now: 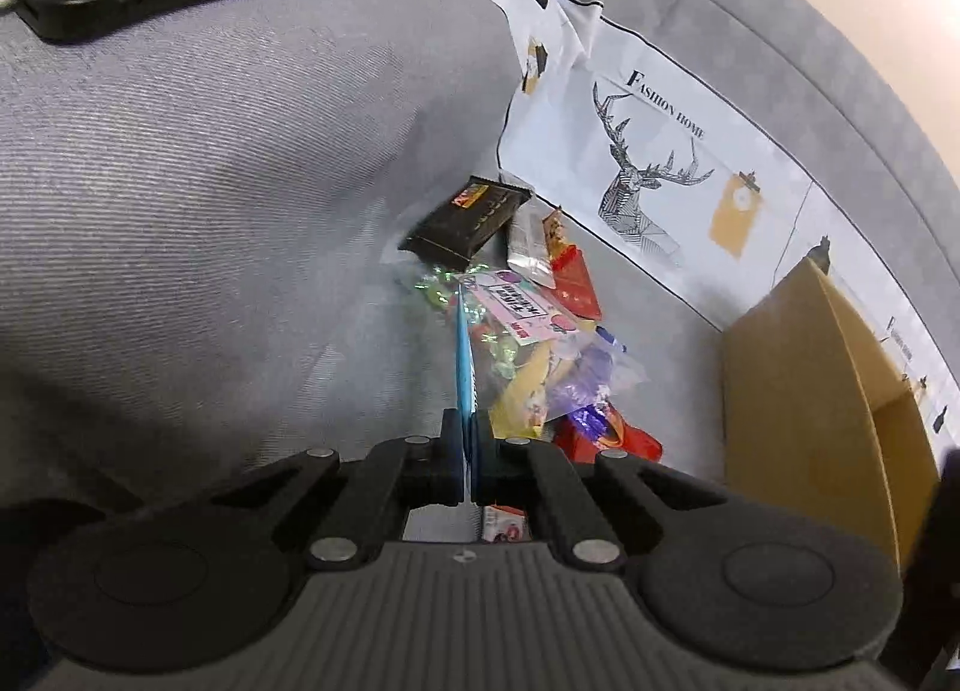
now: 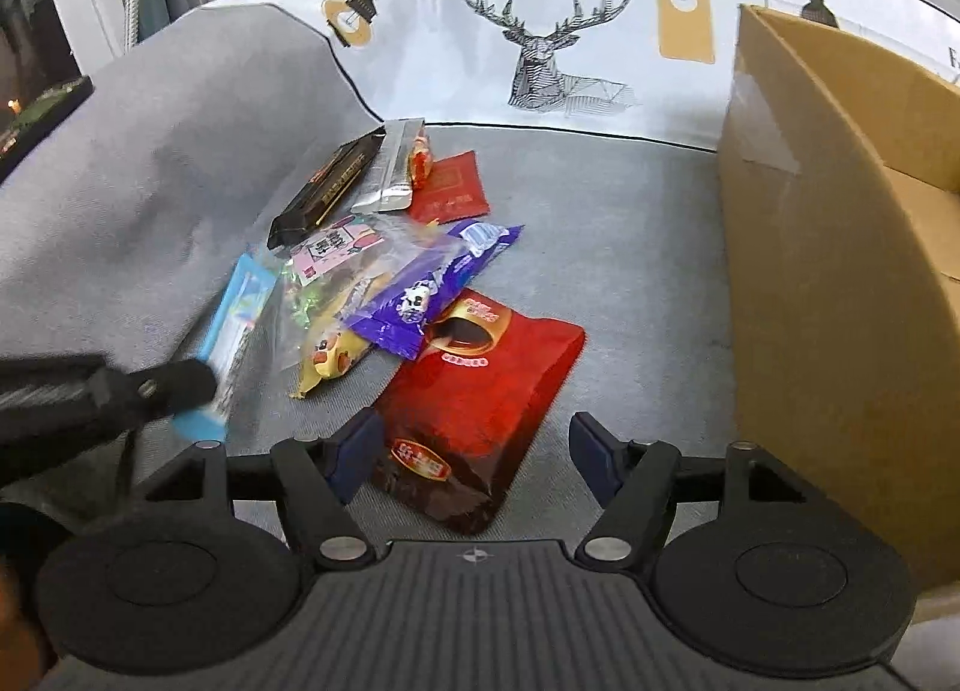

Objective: Organize snacks
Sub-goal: 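Close left gripper on blue stick packet while right gripper moves toward red coffee bag, then close right gripper on red coffee bag while left gripper holds blue stick packet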

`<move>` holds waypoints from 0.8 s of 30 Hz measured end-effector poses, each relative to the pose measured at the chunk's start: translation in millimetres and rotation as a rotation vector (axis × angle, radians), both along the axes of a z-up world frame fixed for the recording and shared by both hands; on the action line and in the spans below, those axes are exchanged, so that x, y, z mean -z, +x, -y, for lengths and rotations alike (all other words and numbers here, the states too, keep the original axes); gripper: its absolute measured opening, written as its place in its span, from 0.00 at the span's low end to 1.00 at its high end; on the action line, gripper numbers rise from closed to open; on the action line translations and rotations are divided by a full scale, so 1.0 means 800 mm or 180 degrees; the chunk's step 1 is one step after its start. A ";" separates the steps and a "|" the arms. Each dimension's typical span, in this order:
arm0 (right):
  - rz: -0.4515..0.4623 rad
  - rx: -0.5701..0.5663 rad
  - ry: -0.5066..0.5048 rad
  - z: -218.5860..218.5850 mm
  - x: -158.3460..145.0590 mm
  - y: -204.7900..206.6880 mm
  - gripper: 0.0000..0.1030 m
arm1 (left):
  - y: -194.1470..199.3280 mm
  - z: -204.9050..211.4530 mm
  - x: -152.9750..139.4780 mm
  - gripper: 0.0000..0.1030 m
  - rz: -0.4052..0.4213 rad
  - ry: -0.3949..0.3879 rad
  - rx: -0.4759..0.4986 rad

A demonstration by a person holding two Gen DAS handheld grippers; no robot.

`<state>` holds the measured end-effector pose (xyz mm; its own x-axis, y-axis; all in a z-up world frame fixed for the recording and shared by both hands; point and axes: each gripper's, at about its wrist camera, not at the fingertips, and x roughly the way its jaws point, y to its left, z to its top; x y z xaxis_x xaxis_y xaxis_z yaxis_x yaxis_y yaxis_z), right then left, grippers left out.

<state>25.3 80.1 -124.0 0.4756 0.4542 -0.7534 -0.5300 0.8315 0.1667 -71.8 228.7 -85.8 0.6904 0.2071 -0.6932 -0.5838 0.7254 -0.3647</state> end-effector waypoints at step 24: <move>0.0774 -0.0289 -0.0538 -0.038 0.019 -0.011 0.47 | 0.007 -0.008 0.008 0.01 -0.0092 0.0151 -0.0065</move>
<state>16.6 110.8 -139.1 0.6143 0.3811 -0.6909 -0.6109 0.7840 -0.1107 -66.3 235.4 -92.4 0.6655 0.2539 -0.7019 -0.6084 0.7293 -0.3130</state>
